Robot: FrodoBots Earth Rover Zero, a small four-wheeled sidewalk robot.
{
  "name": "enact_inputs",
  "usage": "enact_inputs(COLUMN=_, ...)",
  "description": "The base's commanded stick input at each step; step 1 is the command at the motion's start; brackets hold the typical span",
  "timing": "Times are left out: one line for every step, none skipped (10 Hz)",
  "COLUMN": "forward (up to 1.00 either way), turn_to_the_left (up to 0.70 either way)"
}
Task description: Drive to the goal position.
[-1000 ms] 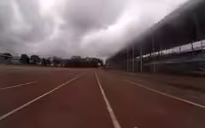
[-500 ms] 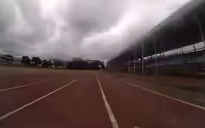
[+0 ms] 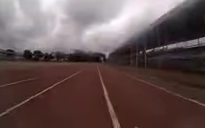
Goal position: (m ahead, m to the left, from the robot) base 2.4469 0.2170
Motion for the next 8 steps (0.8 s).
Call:
enact_inputs(forward=0.7, turn_to_the_left=0.0)
enact_inputs(forward=0.7, turn_to_the_left=0.0)
enact_inputs(forward=0.7, turn_to_the_left=0.0)
enact_inputs(forward=0.7, turn_to_the_left=0.0)
enact_inputs(forward=0.7, turn_to_the_left=0.0)
enact_inputs(forward=0.7, turn_to_the_left=0.0)
enact_inputs(forward=0.7, turn_to_the_left=0.0)
enact_inputs(forward=0.7, turn_to_the_left=0.0)
